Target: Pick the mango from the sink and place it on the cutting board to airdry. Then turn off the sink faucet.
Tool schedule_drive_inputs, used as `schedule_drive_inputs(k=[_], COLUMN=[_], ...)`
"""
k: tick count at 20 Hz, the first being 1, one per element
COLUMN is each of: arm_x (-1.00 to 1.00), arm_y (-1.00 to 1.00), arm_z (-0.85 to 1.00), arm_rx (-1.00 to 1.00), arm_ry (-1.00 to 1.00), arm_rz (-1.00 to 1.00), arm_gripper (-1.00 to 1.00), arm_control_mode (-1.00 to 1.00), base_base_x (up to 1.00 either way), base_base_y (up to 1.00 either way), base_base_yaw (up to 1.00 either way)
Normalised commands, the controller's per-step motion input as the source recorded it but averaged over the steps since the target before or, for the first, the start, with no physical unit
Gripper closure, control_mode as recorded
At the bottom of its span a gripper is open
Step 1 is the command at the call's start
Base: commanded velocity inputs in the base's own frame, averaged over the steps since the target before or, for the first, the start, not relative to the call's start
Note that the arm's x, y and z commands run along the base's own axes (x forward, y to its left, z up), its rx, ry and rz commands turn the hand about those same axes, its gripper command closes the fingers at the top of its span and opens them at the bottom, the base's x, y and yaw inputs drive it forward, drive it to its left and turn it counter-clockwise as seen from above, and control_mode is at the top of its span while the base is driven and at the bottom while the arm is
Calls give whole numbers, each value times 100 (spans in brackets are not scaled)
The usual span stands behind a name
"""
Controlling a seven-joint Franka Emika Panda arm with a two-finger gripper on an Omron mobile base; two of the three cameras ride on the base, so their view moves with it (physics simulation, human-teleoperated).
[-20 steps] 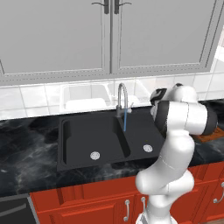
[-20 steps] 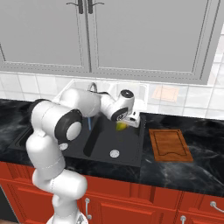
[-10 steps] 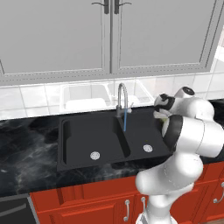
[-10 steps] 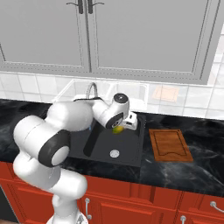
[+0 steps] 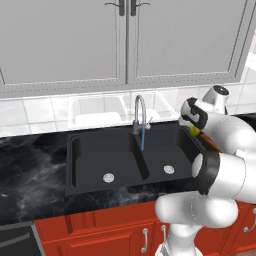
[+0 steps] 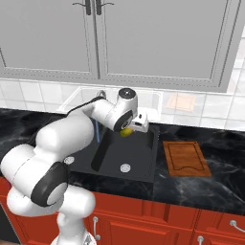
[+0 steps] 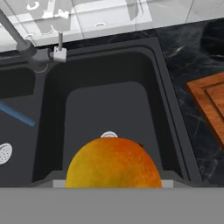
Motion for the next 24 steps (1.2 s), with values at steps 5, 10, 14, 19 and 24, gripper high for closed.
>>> schedule_drive_inputs(k=[5,10,14,19,24], arm_x=[-34,-29,-15,-1,0], arm_y=[0,-2,-12,-24,-33], arm_z=[4,0,0,0,0], arm_rx=[-2,-2,-2,0,0], arm_ry=[-3,-3,0,0,0], arm_rz=[-3,-5,-12,-17,-15], arm_gripper=[100,100,100,100,100], arm_control_mode=[-100,-100,-100,-100,-100], base_base_x=[0,0,0,0,0], base_base_y=[0,0,0,0,0], base_base_yaw=[0,0,0,0,0])
